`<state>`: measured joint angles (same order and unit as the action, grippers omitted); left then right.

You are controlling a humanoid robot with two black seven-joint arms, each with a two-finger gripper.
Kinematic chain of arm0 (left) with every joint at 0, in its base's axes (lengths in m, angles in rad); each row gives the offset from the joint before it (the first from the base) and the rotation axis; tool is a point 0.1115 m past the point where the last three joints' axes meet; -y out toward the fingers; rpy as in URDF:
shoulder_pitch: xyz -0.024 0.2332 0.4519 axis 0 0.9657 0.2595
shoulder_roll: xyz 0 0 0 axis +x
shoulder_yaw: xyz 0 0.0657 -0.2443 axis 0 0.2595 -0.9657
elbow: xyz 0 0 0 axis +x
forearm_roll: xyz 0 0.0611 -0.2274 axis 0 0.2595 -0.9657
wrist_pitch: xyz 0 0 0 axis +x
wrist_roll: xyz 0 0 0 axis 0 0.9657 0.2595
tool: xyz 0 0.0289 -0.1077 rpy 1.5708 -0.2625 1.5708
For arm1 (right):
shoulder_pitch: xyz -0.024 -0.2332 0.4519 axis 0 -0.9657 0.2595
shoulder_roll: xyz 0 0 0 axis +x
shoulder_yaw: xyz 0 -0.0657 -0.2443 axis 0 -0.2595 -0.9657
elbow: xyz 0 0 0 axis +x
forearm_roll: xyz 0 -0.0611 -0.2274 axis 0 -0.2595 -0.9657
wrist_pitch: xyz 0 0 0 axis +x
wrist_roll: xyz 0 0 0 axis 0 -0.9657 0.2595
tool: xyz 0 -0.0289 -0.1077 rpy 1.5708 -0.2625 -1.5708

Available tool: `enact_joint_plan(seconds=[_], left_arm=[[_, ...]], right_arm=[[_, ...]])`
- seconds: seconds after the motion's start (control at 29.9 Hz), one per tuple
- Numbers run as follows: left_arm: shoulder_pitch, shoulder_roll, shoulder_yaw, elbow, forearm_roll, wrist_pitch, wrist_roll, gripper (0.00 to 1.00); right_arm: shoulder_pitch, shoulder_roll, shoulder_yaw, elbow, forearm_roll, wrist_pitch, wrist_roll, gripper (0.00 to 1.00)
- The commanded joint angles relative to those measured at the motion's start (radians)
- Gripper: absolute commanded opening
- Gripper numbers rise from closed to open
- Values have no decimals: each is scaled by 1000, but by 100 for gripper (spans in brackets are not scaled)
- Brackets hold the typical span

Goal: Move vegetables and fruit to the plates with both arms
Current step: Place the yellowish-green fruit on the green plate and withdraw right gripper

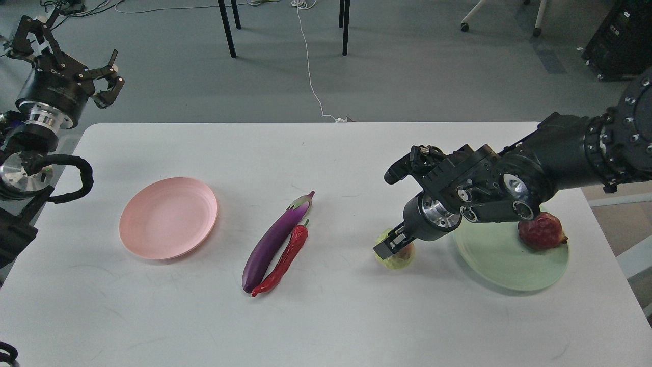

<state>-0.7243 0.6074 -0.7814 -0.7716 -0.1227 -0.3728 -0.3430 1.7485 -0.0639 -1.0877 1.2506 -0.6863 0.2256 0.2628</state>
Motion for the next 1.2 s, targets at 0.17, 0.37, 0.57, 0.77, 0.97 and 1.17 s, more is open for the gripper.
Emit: enact_joint_plan(seconds=[0.17, 0.37, 0.57, 0.77, 0.97, 1.17], left_arm=[[0, 0, 4, 0, 0, 0, 5, 98], [0, -3, 4, -1, 2, 2, -2, 98], [-1, -14, 11, -1, 5, 9, 13, 98], [-12, 0, 125, -23, 38, -37, 73, 98], [-18, 20, 132, -75, 259, -49, 84, 98], [-41, 54, 136, -176, 553, -46, 82, 98]], right_arm=[[48, -255, -14, 4, -148, 1, -5, 54], [-55, -408, -28, 1, -260, -9, -5, 54], [-110, -433, -18, -10, -260, -54, -5, 69], [-158, -458, 40, -39, -257, -100, -10, 96], [-196, -543, 187, -48, -234, -94, -11, 97], [-237, -655, 427, -95, -135, -88, -5, 98]])
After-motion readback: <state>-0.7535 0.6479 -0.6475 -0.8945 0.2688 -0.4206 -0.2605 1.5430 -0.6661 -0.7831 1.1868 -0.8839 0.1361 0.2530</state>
